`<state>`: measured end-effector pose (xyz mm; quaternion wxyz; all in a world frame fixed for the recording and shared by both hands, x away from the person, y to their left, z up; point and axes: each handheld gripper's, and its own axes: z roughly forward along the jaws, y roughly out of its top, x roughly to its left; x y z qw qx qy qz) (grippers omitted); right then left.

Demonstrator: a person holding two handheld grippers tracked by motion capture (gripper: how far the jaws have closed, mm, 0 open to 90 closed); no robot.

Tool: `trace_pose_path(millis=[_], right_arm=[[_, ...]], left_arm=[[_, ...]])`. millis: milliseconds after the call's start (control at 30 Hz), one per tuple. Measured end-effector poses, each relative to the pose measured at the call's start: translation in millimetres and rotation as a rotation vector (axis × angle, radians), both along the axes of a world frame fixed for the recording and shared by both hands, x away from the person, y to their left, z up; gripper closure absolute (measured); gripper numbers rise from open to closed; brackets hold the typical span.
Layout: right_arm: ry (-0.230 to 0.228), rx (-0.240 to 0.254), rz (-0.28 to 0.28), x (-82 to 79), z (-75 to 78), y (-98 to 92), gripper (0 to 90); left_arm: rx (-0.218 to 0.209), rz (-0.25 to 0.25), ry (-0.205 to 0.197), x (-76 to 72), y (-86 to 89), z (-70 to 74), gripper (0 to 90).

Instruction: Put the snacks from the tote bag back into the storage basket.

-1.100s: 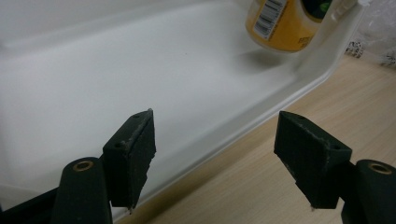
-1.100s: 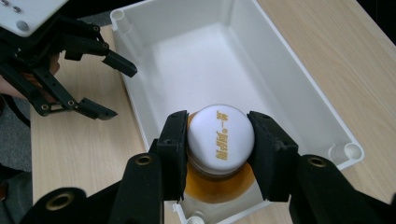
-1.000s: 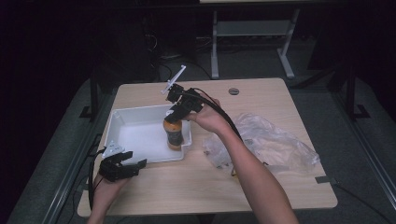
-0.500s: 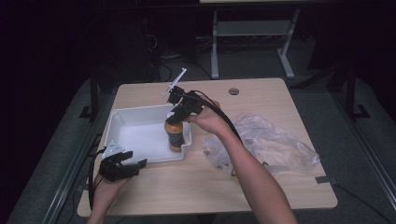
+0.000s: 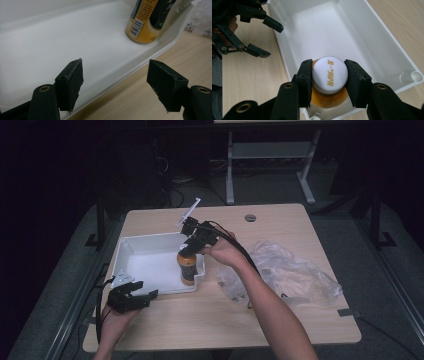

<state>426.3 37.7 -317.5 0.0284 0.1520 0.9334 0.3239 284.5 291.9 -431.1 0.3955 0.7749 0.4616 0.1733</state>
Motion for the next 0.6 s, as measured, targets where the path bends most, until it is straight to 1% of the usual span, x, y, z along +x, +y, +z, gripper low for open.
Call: trace_pose_path(millis=[200, 300, 367, 600], right_arm=[[0.005, -0.003, 0.008, -0.7, -0.2, 0.6, 58.7], [0.016, -0.005, 0.006, -1.4, -0.1, 0.7, 58.7], [0.011, -0.001, 0.012, -0.5, -0.6, 0.6, 58.5], [0.027, 0.000, 0.005, -1.3, -0.4, 0.4, 58.1]], left_arm=[[-0.005, 0.000, 0.002, 1.3, -0.6, -0.5, 28.8], [-0.004, 0.000, 0.003, 1.6, -0.9, -0.9, 28.8], [0.000, 0.000, 0.003, 1.9, -0.6, -1.1, 28.8], [0.002, -0.001, 0.004, 1.9, -1.3, -1.1, 28.7]])
